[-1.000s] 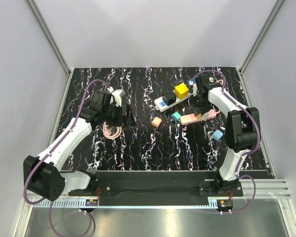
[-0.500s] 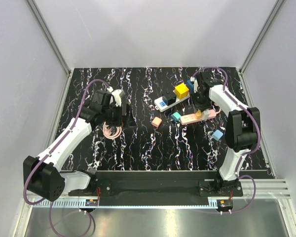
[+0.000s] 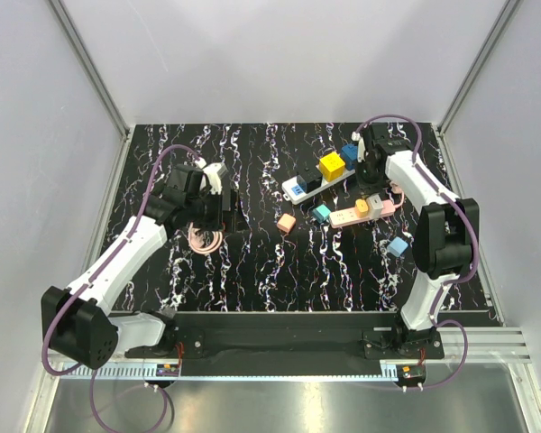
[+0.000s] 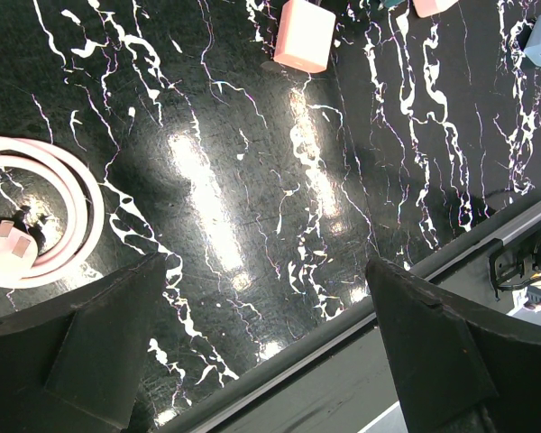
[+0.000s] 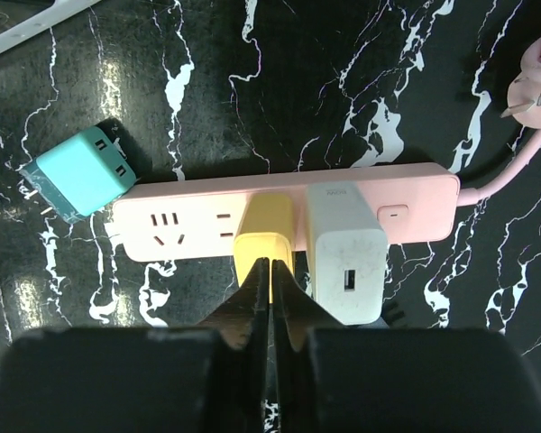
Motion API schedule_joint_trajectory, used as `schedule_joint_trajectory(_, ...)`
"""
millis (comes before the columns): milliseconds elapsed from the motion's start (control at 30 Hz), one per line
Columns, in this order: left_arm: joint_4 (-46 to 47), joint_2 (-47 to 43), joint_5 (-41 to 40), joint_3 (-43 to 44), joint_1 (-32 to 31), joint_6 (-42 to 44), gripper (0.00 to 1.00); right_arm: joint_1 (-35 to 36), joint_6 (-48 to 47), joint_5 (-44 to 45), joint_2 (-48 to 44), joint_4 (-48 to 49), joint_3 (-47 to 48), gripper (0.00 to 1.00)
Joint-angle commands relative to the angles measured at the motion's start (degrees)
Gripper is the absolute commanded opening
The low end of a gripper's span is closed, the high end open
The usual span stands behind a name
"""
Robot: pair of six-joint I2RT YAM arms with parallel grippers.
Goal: Insert the plug
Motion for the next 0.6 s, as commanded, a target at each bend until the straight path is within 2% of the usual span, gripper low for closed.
schedule_joint_trajectory(0,2.7,-1.8,-0.3,-0.2,-0.1,1.0,0.99,-0.4,0.9,-0.8,-2.6,-0.7,1.3,0.03)
schedule_joint_trajectory(33,2.6,-1.8,-0.4,-0.2,-0.1,1.0,0.99,-0.3,1.0,-1.2,-2.5,-0.7,0.5,0.0)
schedule_joint_trajectory(267,2.7,-1.7,-0.7,-0.3,-0.1,1.0,0.99,-0.5,1.6,2.3,2.9,1.0,-4.2,0.0)
schedule_joint_trajectory(567,2.6,-2.6,-2.7,-0.9,-0.1,1.2,0.99,-0.5,2.3,2.5,2.9,0.0,-1.5,0.0)
